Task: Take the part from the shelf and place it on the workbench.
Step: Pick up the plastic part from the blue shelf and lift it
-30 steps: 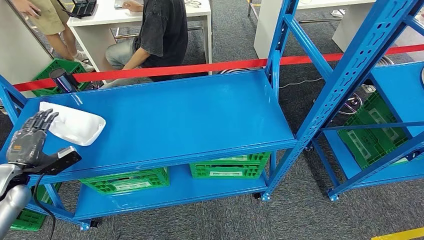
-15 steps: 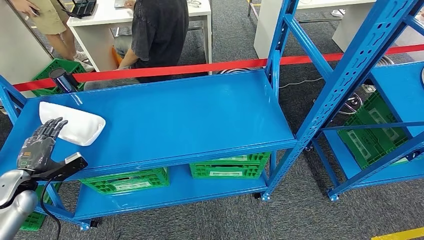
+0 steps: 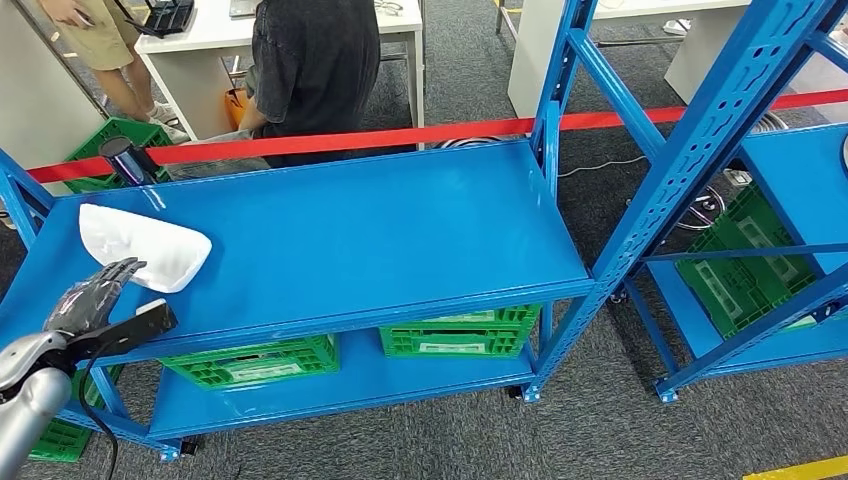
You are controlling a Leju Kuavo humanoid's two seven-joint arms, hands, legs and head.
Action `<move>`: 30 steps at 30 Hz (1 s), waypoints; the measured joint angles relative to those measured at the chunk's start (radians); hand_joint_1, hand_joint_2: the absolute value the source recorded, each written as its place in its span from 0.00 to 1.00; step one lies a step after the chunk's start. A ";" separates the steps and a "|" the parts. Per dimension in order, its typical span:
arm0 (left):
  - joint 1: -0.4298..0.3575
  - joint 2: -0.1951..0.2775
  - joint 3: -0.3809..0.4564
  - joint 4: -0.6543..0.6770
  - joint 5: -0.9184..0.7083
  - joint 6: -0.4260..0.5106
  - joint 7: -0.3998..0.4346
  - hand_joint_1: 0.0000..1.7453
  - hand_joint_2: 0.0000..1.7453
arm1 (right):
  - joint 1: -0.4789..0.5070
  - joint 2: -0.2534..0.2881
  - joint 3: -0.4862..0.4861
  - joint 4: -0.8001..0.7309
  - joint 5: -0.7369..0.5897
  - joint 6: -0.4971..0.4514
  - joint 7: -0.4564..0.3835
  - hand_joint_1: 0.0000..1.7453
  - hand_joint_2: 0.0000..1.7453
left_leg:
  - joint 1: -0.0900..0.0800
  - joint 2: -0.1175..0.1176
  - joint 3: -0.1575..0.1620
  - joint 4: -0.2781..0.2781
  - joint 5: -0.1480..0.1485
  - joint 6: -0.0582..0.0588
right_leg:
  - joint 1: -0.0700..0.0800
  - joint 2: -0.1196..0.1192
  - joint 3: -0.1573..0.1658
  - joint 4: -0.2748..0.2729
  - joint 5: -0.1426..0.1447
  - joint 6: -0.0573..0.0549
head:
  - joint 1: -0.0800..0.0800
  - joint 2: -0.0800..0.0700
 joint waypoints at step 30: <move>-0.090 -0.001 -0.039 0.131 0.049 -0.027 0.000 1.00 1.00 | 0.001 0.009 0.000 -0.017 -0.010 0.004 0.017 0.00 1.00 | 0.000 0.001 0.000 0.000 0.001 -0.001 | 0.000 0.001 -0.001 0.000 0.000 0.000 | 0.000 0.000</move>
